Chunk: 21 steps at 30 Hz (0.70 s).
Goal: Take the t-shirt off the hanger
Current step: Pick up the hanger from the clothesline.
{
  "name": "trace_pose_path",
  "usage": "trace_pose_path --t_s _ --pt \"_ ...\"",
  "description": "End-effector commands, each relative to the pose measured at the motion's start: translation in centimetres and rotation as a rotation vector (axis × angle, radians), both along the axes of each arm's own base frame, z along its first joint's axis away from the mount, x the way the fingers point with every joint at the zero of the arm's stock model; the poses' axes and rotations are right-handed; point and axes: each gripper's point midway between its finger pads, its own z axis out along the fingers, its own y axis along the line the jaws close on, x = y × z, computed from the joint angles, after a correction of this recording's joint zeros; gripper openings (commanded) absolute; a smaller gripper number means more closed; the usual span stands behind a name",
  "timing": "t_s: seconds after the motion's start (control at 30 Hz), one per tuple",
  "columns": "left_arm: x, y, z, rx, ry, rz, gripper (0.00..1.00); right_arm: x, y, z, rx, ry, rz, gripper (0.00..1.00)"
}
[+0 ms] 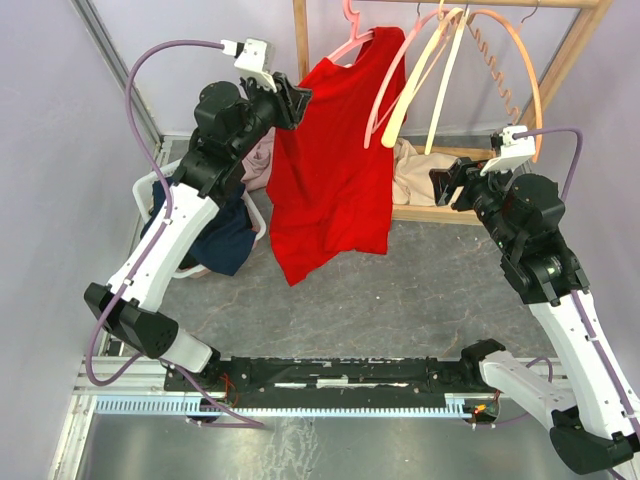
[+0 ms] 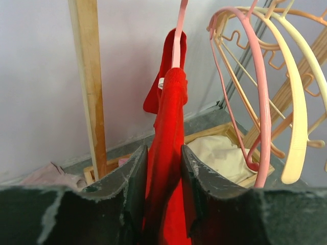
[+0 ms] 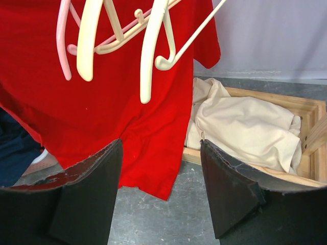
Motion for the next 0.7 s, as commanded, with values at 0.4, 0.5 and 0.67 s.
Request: trace_pose_path --t_s 0.4,0.5,0.67 --pt "-2.1 0.0 4.8 -0.019 -0.144 -0.038 0.03 -0.2 -0.2 1.6 0.020 -0.058 -0.005 0.70" --pt "-2.7 0.3 6.2 -0.043 -0.193 -0.038 0.03 -0.3 -0.2 1.7 0.021 -0.061 -0.005 0.70" --pt "-4.0 1.2 8.9 -0.090 -0.282 -0.029 0.03 -0.4 -0.2 1.7 0.020 -0.060 -0.005 0.70"
